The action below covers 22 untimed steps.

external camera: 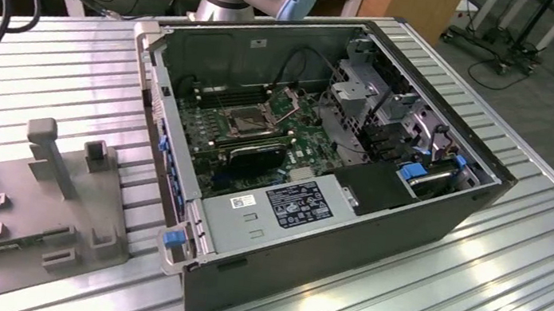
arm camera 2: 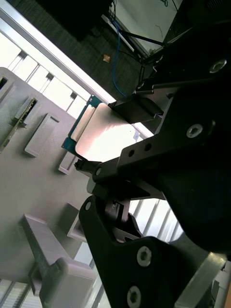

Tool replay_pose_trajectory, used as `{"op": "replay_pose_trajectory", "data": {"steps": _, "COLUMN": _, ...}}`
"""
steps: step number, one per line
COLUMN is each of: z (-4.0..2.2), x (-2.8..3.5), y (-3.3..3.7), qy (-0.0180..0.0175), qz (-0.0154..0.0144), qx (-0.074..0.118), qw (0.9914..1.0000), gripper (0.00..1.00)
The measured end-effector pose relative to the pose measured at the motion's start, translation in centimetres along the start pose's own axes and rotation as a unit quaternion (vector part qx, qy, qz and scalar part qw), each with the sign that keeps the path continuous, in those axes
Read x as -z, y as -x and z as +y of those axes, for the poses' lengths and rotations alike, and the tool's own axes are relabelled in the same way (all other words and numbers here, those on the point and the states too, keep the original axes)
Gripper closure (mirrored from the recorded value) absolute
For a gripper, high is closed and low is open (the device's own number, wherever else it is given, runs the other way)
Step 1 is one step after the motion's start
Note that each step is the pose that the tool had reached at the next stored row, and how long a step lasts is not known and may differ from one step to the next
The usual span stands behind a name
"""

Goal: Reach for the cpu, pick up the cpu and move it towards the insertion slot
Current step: 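Pick up the cpu and move it towards the insertion slot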

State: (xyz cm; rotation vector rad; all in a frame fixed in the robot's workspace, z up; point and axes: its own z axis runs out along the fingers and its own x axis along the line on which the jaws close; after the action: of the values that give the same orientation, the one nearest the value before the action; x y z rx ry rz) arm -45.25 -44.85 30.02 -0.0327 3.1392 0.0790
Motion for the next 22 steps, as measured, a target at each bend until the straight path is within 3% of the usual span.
{"op": "replay_pose_trajectory", "data": {"steps": 22, "z": 0.03, "x": 0.55, "y": 0.00, "qy": 0.0001, "qz": -0.0001, "qx": 0.000, "qw": 1.00000, "gripper": 0.45}}
